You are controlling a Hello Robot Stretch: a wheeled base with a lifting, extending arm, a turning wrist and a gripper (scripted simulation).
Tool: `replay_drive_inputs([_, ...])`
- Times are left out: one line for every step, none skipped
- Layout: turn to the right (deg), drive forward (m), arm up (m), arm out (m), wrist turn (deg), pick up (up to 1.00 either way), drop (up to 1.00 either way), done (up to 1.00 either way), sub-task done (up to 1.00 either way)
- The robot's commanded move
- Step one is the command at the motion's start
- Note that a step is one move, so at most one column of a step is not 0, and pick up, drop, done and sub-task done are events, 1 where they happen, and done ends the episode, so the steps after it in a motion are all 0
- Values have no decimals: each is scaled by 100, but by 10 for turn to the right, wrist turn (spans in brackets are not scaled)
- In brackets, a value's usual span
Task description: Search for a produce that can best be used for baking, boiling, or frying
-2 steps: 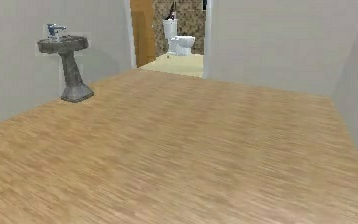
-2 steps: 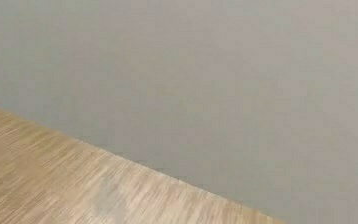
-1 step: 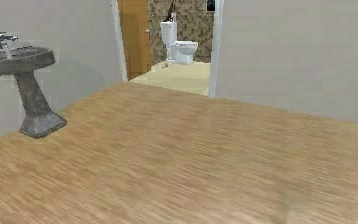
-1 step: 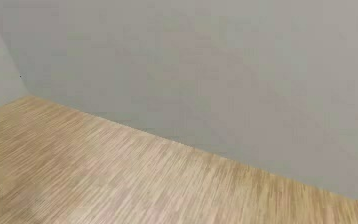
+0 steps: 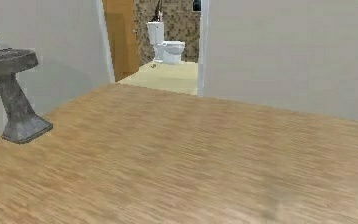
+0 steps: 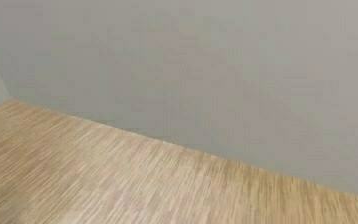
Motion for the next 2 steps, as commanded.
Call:
replay_drive_inputs([0,100,0,0,0,0,0,0,0])
replay_drive_inputs([0,100,0,0,0,0,0,0,0])
